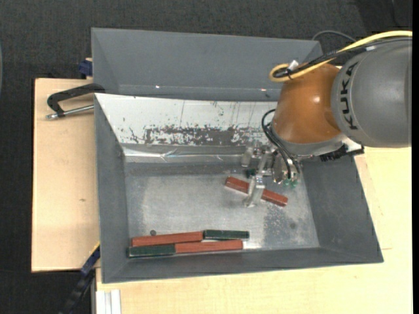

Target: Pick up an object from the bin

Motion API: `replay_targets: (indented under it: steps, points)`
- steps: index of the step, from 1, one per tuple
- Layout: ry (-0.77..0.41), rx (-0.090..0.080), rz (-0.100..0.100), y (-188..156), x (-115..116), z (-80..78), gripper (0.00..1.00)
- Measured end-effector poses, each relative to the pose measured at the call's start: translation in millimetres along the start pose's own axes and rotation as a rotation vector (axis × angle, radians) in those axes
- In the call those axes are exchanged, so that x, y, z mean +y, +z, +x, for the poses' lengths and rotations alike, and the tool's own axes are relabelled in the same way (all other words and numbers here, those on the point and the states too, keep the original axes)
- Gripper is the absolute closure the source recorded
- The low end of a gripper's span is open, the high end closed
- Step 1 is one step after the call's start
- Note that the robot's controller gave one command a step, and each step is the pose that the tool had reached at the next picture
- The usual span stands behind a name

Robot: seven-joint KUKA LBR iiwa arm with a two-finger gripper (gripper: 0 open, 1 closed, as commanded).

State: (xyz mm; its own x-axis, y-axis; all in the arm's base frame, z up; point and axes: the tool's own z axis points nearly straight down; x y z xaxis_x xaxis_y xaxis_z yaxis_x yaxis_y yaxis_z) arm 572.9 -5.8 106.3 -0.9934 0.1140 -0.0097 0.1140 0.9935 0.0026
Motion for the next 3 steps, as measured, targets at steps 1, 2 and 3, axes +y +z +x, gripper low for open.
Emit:
replay_targets:
  steps: [1,2,3]
  points:
    - [0.244,0.005,0.001,29,4,-24.8,1.00]
    - [0.245,0.005,0.001,29,4,-24.8,1.00]
    - [0.184,0.003,0.000,-127,57,-9.3,1.00]
